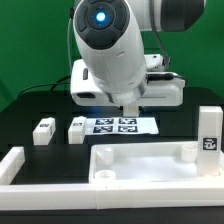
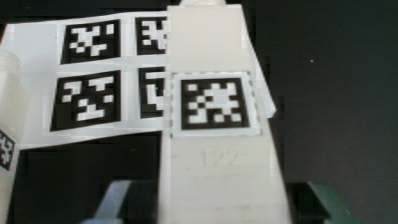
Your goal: Assemble desk
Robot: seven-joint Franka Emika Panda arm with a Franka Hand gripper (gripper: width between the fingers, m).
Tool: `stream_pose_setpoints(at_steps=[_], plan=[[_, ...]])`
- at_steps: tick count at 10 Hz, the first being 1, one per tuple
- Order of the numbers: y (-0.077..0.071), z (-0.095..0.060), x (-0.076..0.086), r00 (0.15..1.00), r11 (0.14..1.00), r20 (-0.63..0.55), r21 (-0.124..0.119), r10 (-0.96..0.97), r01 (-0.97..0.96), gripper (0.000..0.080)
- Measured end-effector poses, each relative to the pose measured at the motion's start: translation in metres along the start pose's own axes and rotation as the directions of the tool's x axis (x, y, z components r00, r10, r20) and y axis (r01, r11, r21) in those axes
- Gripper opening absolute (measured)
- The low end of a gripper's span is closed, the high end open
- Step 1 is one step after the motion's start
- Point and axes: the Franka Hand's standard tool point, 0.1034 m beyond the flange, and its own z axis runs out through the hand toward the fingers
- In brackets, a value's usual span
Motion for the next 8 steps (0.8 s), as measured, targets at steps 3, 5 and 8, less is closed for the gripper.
stream_pose_setpoints(at_steps=[3,5,8], plan=[[0.015,-0.078,-0.001,0.971,0.998,-0.238,0.069,0.017,-0.001,0.0288],[0.015,-0.090,0.009,0.918,0.998,-0.395,0.068,0.016,0.012,0.0288],[0.012,-0.097,0.011,0.821,0.997,-0.571,0.069,0.023,0.020,0.0288]])
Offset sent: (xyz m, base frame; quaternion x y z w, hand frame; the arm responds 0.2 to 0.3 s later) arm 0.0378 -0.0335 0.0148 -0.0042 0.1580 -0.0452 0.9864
